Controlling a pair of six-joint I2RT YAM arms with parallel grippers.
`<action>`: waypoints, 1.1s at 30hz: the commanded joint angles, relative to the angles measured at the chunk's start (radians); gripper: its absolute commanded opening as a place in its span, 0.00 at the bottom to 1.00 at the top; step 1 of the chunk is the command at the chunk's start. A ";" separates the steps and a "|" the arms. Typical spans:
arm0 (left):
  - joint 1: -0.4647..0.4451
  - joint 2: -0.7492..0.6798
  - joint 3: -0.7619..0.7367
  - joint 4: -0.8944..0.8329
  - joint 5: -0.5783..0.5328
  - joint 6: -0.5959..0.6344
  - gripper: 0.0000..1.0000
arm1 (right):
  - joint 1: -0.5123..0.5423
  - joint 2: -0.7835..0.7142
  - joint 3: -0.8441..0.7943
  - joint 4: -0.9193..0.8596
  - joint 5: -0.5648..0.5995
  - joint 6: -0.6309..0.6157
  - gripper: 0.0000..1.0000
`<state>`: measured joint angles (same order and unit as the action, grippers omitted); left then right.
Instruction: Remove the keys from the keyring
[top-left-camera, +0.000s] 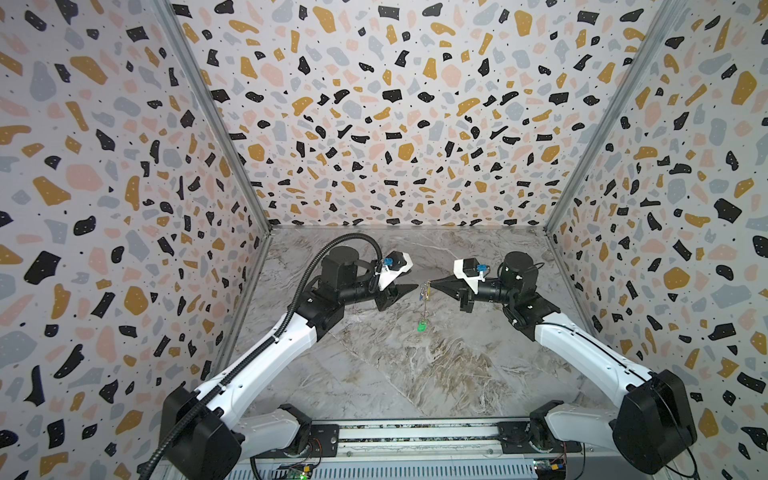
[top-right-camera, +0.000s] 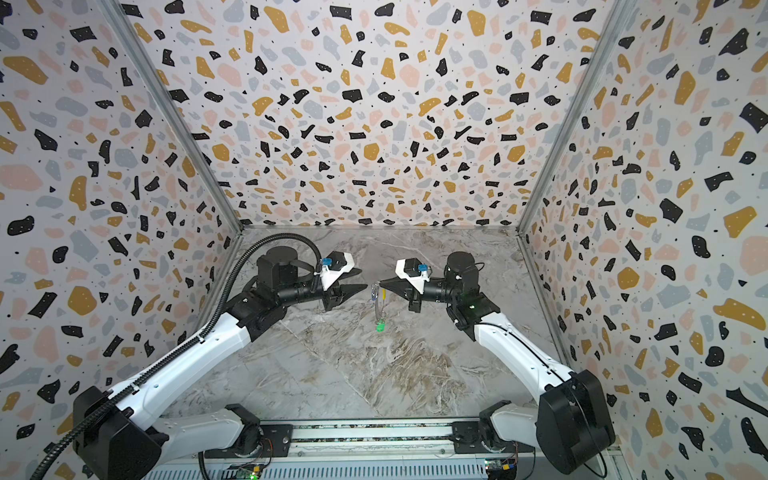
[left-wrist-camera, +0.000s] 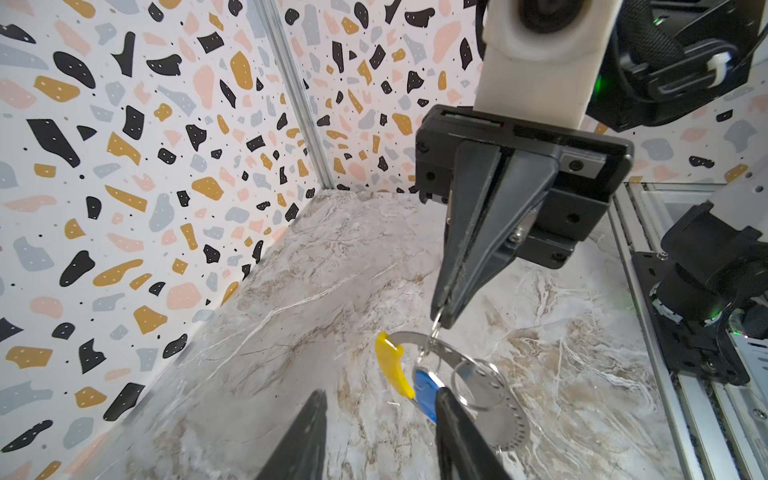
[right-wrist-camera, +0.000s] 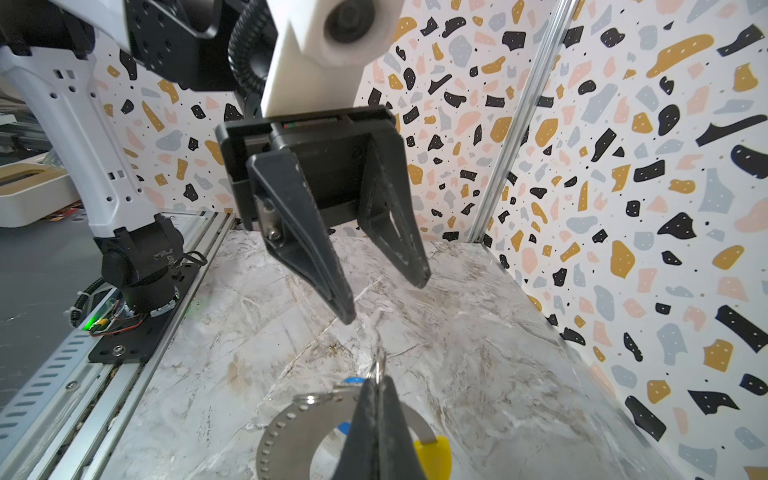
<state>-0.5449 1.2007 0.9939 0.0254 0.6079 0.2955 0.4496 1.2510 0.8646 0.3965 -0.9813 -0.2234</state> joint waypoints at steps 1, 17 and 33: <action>-0.009 -0.027 -0.067 0.218 0.020 -0.140 0.44 | -0.010 0.009 -0.007 0.117 -0.033 0.071 0.00; -0.121 -0.050 -0.190 0.333 -0.305 -0.146 0.43 | -0.013 0.036 -0.031 0.271 -0.036 0.165 0.00; -0.135 -0.027 -0.207 0.387 -0.267 -0.171 0.41 | -0.014 0.015 -0.044 0.289 -0.025 0.186 0.00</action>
<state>-0.6727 1.1728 0.7963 0.3470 0.3172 0.1371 0.4377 1.3041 0.8196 0.6449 -1.0012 -0.0525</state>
